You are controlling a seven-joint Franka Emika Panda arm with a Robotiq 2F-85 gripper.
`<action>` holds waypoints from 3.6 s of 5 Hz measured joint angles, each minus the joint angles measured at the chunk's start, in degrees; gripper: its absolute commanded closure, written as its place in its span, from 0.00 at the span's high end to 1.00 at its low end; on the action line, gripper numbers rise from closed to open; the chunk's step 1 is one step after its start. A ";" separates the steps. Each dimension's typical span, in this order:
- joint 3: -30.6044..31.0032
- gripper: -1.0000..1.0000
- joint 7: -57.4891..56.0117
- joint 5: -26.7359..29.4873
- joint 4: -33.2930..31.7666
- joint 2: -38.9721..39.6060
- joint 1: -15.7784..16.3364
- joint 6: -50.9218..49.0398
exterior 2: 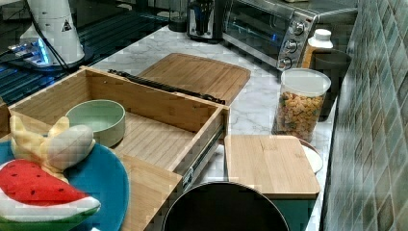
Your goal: Close the drawer.
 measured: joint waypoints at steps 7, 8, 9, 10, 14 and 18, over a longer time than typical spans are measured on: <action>0.75 0.00 -0.92 -9.83 -5.48 12.56 0.30 15.83; 0.75 0.00 -1.06 -9.83 -5.15 14.51 -0.43 15.72; 0.37 0.00 -3.69 -9.83 -5.15 15.71 -1.38 16.45; -0.12 0.00 -5.88 -9.93 -5.15 15.73 -2.02 16.00; -2.14 0.00 -23.75 -6.22 -5.15 14.70 -10.20 16.53; -5.40 0.00 -31.67 -6.14 -4.03 15.14 -16.47 19.50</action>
